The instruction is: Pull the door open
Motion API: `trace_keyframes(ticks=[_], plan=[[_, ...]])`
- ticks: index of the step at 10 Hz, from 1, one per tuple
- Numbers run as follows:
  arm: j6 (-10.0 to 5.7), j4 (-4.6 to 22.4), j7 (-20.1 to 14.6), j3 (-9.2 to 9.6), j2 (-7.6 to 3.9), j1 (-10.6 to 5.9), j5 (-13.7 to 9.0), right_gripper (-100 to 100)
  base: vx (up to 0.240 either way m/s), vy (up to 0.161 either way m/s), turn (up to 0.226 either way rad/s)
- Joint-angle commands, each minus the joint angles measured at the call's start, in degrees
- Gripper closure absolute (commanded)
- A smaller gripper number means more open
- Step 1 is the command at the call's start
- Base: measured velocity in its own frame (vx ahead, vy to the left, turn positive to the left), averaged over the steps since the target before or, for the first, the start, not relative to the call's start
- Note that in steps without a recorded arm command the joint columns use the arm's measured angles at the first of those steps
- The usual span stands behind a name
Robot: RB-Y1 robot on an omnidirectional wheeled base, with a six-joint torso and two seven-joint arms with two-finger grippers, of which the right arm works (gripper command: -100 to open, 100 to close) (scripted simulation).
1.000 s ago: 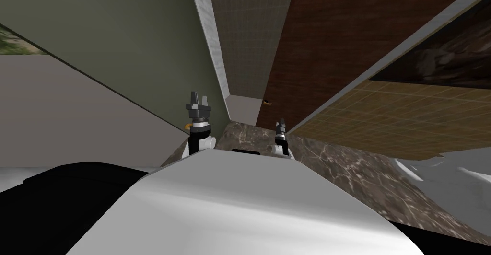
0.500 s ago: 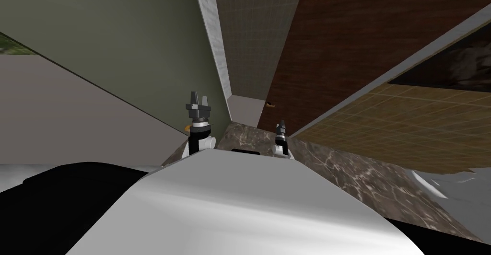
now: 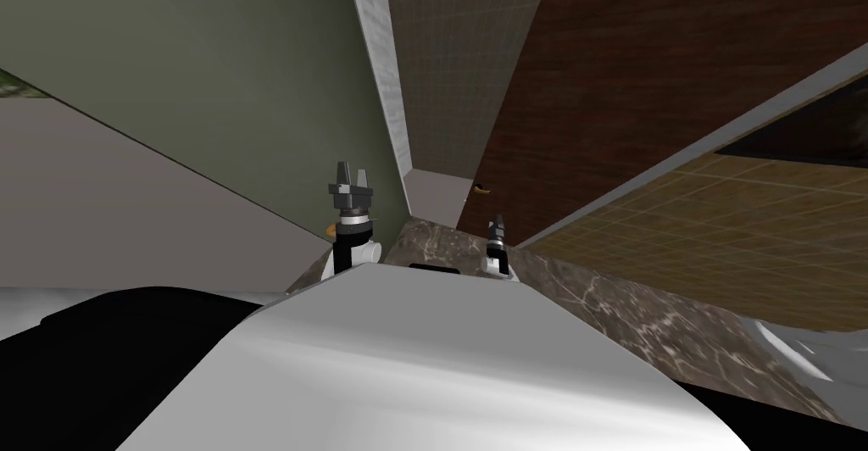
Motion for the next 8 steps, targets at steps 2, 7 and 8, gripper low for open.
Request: trace_keyframes(ticks=[2, 7, 8], plan=[[-1.01, 4.15, 0.06, -0.35, -0.3, -1.68, -1.27, -100, 0.114, 0.001, 0.072], [-3.04, 12.28, 0.14, -1.02, -0.93, -4.65, -3.94, -100, 0.122, -0.008, 0.084], [-3.37, 13.59, 0.15, -1.13, -1.03, -5.13, -4.37, -100, 0.114, -0.005, 0.057]])
